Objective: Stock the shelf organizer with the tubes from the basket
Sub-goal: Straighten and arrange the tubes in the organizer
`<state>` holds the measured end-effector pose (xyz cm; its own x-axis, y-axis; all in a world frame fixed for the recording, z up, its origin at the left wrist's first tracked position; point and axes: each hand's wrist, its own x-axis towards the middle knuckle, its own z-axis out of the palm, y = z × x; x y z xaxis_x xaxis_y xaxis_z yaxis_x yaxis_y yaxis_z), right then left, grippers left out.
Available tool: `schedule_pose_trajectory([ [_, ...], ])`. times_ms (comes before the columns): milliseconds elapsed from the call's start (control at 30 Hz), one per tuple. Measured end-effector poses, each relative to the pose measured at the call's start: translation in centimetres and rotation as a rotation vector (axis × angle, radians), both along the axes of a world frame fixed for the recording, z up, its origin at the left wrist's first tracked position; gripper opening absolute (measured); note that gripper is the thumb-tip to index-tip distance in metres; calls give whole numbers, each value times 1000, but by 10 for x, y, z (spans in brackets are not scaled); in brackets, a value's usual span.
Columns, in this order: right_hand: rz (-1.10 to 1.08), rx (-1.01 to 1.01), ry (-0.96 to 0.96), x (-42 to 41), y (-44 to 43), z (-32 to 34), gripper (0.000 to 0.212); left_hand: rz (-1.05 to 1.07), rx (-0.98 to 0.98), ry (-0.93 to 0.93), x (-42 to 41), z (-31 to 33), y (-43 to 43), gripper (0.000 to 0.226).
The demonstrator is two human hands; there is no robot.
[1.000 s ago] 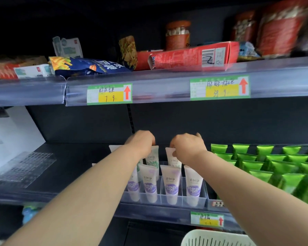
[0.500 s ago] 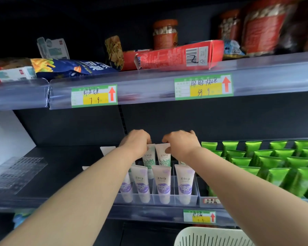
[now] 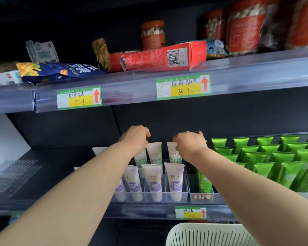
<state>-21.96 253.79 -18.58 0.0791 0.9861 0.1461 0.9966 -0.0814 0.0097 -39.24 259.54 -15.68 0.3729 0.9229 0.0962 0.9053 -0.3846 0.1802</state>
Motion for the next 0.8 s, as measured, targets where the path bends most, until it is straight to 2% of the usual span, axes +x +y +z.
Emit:
schedule_pose_trajectory([
  [233,-15,23,-43,4,-1,-1,22,17,5,-10,-12,-4,10,30],
  [367,7,-22,-8,-4,0,2,33,19,16,-22,-24,0,11,36],
  [633,268,24,163,-73,18,18,35,129,-10,13,-83,5,20,43],
  [800,353,15,131,-114,36,13,29,205,-89,124,-112,2,26,49],
])
